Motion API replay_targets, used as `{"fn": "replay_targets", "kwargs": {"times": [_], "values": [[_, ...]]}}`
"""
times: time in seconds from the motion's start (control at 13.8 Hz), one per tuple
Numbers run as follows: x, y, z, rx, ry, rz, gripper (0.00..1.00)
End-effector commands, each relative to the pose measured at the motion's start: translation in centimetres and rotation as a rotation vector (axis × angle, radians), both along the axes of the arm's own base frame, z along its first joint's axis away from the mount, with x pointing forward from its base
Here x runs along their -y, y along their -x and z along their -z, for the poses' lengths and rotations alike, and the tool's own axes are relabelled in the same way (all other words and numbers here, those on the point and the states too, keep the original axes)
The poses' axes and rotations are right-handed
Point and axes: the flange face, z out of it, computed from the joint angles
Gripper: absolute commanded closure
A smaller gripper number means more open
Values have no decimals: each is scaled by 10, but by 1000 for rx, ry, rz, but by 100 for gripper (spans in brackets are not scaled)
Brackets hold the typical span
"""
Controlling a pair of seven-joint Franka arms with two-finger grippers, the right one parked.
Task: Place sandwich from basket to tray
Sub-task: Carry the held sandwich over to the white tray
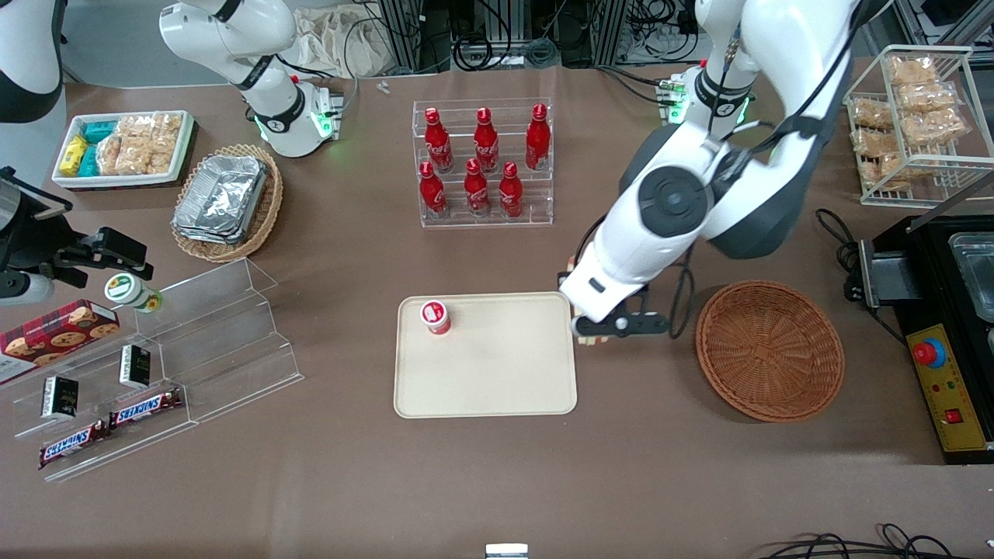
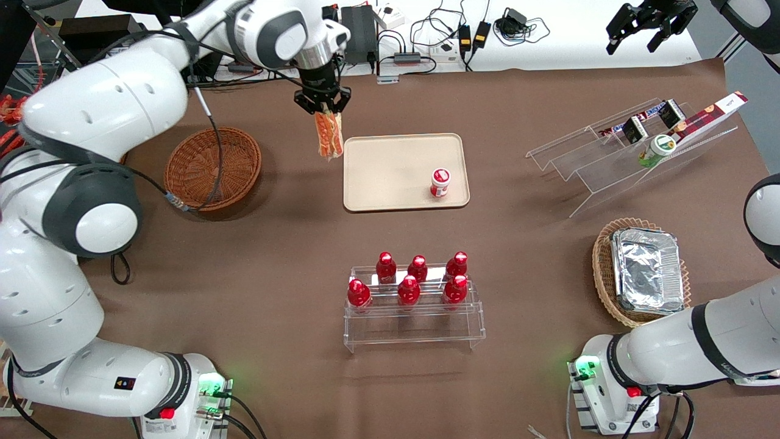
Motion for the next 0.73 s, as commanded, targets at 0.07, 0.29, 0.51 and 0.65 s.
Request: {"fn": "replay_targets", "kwargs": {"times": [0.07, 0.29, 0.51, 0.65], "values": [[42, 2, 71, 60, -69, 78, 100], [50, -7, 112, 93, -27, 61, 100], [55, -13, 154, 115, -6, 76, 100], [56, -13, 177, 106, -1, 78, 100]]}}
